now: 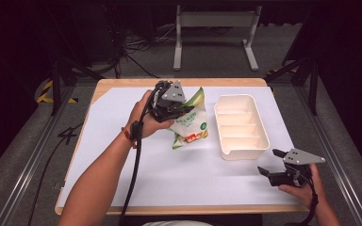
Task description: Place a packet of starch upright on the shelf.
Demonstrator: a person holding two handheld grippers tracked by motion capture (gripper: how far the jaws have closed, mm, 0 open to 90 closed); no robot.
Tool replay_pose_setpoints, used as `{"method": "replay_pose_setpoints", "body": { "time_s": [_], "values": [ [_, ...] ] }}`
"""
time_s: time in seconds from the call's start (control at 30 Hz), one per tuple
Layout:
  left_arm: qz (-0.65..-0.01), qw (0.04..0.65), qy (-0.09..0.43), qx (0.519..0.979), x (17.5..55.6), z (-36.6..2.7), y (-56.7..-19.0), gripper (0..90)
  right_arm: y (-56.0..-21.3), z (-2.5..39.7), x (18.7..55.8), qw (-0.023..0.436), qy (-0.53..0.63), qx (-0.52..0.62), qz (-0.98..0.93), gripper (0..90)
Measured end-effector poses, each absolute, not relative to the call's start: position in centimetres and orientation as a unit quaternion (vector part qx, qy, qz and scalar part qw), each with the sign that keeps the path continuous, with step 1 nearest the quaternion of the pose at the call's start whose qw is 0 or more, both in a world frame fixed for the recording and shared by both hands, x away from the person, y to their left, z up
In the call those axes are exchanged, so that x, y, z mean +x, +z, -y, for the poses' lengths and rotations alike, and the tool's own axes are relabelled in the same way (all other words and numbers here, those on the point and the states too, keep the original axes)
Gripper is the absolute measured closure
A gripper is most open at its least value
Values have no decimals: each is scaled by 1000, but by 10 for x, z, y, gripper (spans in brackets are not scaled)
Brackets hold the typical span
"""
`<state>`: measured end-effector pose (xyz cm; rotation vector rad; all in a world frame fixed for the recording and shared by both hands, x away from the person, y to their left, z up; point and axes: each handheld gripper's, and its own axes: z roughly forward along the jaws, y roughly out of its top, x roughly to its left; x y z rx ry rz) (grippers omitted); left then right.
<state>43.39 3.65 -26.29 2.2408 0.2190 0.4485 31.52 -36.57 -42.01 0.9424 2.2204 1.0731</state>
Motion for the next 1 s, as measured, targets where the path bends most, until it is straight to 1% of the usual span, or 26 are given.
{"method": "replay_pose_setpoints", "body": {
  "time_s": [0.2,0.47,1.0],
  "values": [
    [-76,424,174,885,439,-22,-258,895,-420,366,315,249,394,346,-814,132],
    [-56,422,174,888,444,-7,-252,895,-421,366,315,249,390,345,-816,131],
    [-59,435,174,881,472,13,-243,894,-421,366,315,248,390,345,-817,131]
  ]
}}
